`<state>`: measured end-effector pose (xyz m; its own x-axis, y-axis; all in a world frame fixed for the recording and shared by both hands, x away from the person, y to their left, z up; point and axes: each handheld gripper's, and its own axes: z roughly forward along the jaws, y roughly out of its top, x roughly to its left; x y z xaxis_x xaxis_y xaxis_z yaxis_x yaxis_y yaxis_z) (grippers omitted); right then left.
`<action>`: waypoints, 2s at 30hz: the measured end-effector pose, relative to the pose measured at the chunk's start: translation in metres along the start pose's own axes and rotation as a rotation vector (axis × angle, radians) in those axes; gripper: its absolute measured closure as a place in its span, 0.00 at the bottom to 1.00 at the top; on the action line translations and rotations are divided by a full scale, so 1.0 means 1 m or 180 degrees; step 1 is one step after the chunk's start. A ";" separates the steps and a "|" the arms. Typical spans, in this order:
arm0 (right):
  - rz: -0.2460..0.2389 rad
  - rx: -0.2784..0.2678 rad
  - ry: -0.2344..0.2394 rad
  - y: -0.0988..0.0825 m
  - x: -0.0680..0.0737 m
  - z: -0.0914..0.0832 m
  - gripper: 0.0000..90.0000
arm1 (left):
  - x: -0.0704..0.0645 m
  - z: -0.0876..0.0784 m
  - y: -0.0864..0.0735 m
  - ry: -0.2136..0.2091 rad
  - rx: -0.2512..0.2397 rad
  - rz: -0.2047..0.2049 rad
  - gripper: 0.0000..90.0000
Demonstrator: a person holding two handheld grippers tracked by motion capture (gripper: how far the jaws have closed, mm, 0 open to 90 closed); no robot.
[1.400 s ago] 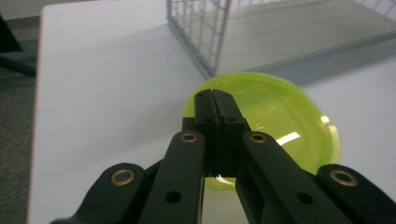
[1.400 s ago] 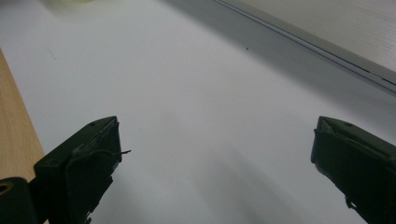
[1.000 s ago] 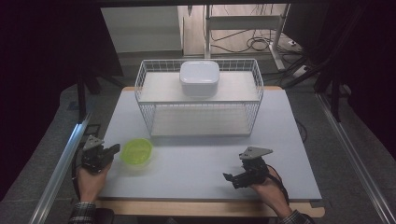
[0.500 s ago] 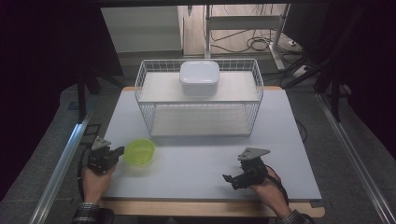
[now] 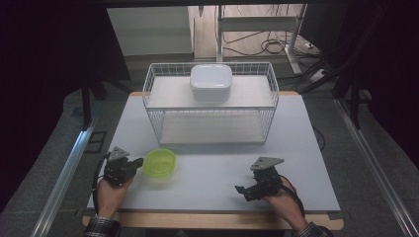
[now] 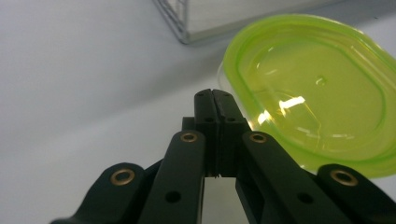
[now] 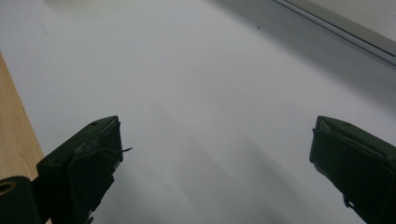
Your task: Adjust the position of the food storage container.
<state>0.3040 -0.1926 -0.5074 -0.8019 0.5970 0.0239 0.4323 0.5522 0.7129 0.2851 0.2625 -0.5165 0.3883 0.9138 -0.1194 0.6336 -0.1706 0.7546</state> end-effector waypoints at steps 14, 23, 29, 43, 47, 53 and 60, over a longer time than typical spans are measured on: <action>-0.0015 0.0040 0.0020 0.000 0.002 0.003 0.03 | -0.002 0.020 -0.004 -0.0338 0.0205 -0.0040 1.00; -0.0021 0.0049 0.0016 0.000 0.002 0.004 0.03 | -0.019 0.033 0.000 -0.0470 0.0307 0.0082 1.00; -0.0027 0.0057 0.0015 0.000 0.002 0.005 0.03 | -0.036 0.040 0.004 -0.0574 0.0342 0.0197 1.00; -0.0032 0.0073 0.0024 0.000 0.003 0.006 0.03 | -0.076 0.053 0.010 -0.0794 0.0406 0.0484 1.00; -0.0041 0.0085 0.0025 0.000 0.003 0.007 0.03 | -0.087 0.055 0.010 -0.0851 0.0426 0.0570 1.00; -0.0045 0.0097 0.0029 0.000 0.004 0.008 0.03 | -0.106 0.059 0.011 -0.0974 0.0445 0.0688 1.00; -0.0053 0.0104 0.0035 0.000 0.004 0.008 0.03 | -0.120 0.062 0.010 -0.0953 0.0507 0.0819 0.99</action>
<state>0.3038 -0.1854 -0.5135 -0.8134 0.5813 0.0202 0.4321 0.5807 0.6900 0.2864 0.1283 -0.5349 0.7096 0.6906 -0.1402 0.5772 -0.4554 0.6779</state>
